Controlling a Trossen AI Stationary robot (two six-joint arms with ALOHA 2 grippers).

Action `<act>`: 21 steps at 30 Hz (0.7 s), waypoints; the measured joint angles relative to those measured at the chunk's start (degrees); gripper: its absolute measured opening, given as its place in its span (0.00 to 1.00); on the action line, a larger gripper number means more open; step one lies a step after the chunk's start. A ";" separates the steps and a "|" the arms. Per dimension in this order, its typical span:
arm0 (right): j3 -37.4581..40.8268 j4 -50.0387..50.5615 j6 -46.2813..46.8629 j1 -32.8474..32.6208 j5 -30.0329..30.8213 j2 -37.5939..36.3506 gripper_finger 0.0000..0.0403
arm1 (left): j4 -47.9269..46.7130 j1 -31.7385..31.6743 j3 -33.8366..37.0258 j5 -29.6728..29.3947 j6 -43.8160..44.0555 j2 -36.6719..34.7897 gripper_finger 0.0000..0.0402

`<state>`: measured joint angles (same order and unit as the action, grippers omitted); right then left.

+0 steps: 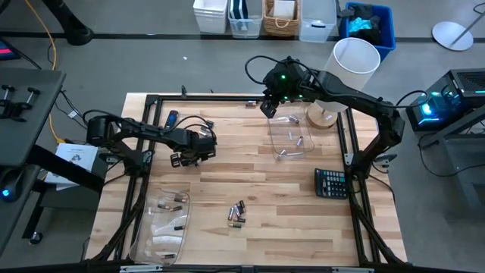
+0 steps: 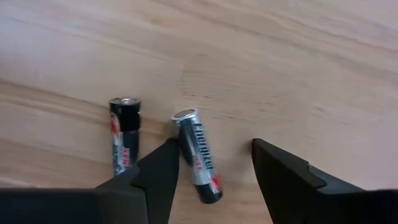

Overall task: Sort batteries
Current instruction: Put the silver battery into the right transparent bin

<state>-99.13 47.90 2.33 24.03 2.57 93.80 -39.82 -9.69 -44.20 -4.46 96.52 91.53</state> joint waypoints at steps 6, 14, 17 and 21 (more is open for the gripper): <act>0.00 0.76 -1.28 0.59 0.00 0.00 0.33 | -0.30 -0.09 -0.02 1.83 -5.54 1.62 0.20; 0.00 1.88 -0.87 2.30 -0.06 -1.07 0.33 | 2.40 -1.33 -0.25 -1.21 -10.82 -2.07 0.07; 0.00 1.10 -0.88 2.25 -1.30 -2.44 0.33 | 7.57 -2.51 -1.83 -3.83 -16.50 -4.70 0.07; 0.00 -0.38 -0.87 2.21 -3.28 -4.47 0.33 | 19.69 -3.83 -2.91 -3.59 -26.75 -6.67 0.07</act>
<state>-99.13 47.52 1.46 26.24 -0.71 89.34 -20.13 -13.52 -47.12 -8.05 69.77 84.86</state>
